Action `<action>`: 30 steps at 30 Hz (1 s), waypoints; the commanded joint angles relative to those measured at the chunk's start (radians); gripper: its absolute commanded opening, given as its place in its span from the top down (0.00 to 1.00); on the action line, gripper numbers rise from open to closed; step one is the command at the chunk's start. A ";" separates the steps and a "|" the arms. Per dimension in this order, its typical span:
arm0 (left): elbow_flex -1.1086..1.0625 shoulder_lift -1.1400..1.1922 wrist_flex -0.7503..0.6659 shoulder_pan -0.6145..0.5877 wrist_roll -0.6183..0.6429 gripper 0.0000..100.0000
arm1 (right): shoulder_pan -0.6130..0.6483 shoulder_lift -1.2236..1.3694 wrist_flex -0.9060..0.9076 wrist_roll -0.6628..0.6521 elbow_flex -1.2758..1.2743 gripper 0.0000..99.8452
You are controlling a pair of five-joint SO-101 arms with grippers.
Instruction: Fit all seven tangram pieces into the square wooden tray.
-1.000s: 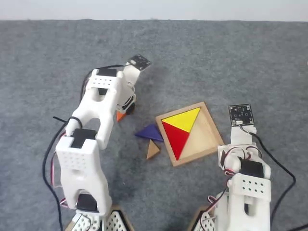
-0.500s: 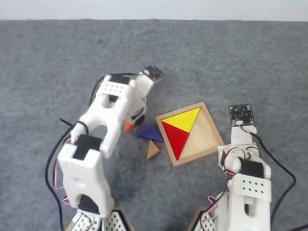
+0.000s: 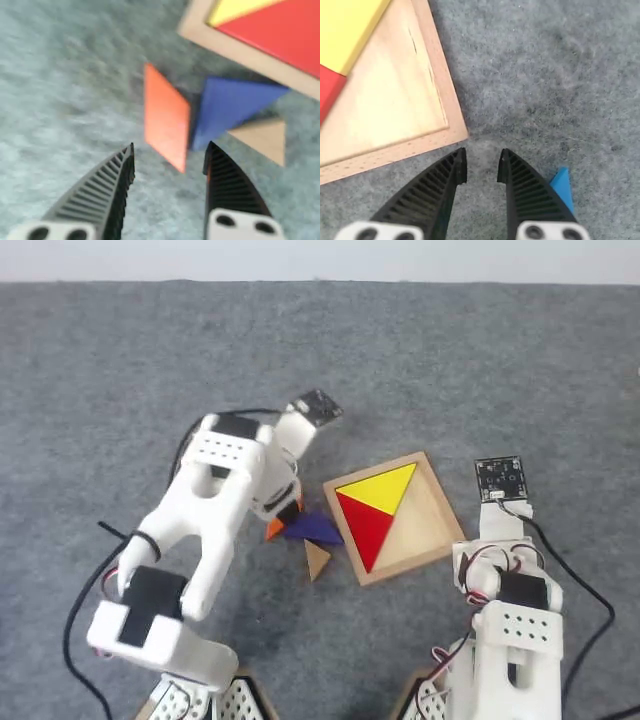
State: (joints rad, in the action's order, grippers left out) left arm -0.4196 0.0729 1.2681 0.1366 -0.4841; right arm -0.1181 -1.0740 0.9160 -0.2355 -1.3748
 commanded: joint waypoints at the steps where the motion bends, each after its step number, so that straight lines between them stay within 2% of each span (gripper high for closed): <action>1: -0.085 -0.071 -0.075 0.071 -0.012 0.78 | 0.005 -0.025 -0.021 -0.012 0.005 0.89; 6: -0.134 -0.071 -0.173 0.074 0.012 0.78 | 0.005 -0.025 -0.021 -0.012 0.003 0.89; 13: -0.105 -0.066 -0.183 0.014 0.002 0.78 | 0.005 -0.025 -0.019 -0.012 0.002 0.89; 19: -0.050 0.121 -0.230 0.009 -0.020 0.78 | 0.005 -0.025 -0.019 -0.012 0.002 0.89; 23: 0.067 0.207 -0.161 -0.015 -0.020 0.78 | 0.005 -0.025 -0.021 -0.012 0.002 0.89; 30: 0.189 0.247 -0.153 -0.138 -0.048 0.78 | 0.005 -0.025 -0.021 -0.012 0.002 0.89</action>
State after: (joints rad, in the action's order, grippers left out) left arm -0.3245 0.3138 1.1224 0.0813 -0.5056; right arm -0.1181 -1.0740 0.9160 -0.2355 -1.3748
